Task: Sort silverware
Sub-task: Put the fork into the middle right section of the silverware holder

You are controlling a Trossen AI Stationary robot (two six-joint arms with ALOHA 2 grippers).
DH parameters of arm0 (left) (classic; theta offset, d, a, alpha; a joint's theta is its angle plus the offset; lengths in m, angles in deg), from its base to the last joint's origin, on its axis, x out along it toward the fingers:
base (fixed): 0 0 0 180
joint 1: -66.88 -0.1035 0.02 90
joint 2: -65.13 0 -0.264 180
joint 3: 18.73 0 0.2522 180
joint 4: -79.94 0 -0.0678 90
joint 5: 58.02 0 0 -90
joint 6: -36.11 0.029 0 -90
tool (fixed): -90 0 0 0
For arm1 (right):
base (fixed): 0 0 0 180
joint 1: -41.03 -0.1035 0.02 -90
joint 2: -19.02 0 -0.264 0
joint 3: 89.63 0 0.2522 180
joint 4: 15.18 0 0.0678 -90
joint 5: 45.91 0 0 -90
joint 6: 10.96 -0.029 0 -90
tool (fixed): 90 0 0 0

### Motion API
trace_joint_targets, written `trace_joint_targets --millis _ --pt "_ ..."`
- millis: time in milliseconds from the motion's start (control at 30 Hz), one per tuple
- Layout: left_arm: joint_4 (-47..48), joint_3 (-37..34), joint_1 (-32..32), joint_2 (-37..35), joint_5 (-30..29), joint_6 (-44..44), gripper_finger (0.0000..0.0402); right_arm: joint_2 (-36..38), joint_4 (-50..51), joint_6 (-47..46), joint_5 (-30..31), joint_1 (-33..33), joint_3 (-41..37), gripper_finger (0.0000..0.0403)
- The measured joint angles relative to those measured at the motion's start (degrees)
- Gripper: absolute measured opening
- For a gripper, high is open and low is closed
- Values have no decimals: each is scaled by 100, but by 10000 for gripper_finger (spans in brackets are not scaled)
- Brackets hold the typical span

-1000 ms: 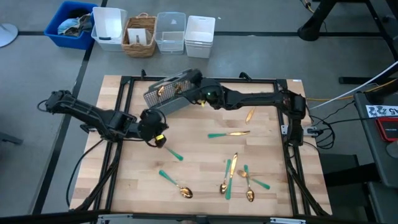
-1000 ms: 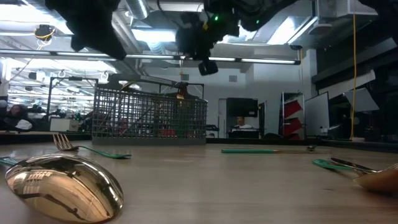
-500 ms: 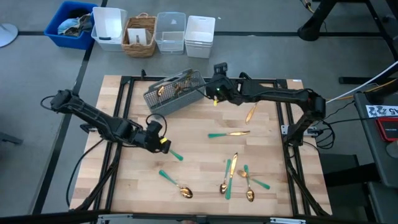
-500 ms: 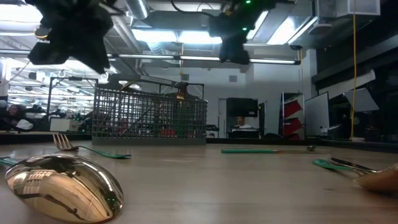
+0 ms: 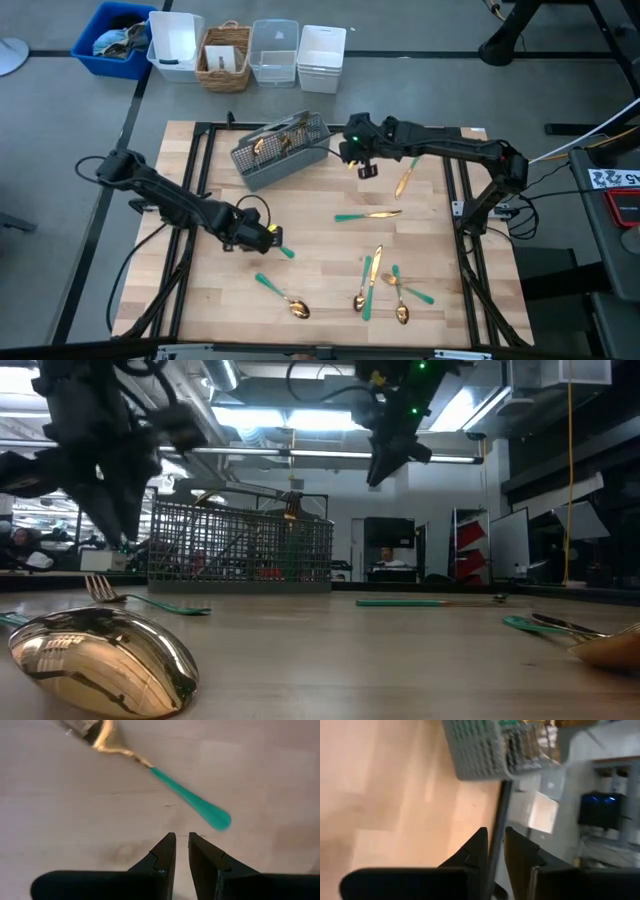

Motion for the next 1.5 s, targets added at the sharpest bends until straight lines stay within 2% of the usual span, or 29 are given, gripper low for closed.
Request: trace_joint_targets --millis 233,433,800,1000,1267,1500 --pt "14 0 -187 456 3 -1457 43 -4 4 -61 -677 -9 0 62" --pt "-10 0 -360 689 5 -2122 43 -7 9 -68 -776 -9 0 62" --pt "47 0 -595 732 -25 -2387 43 -7 223 -164 -879 -7 0 62" --pt "235 0 -721 736 -23 -2439 43 -8 661 -164 -862 118 0 62" --pt "294 0 -888 736 -15 -2468 43 -9 743 -164 -839 349 0 62" --pt "244 0 -905 734 254 -2680 43 -9 743 -164 -841 637 0 62"
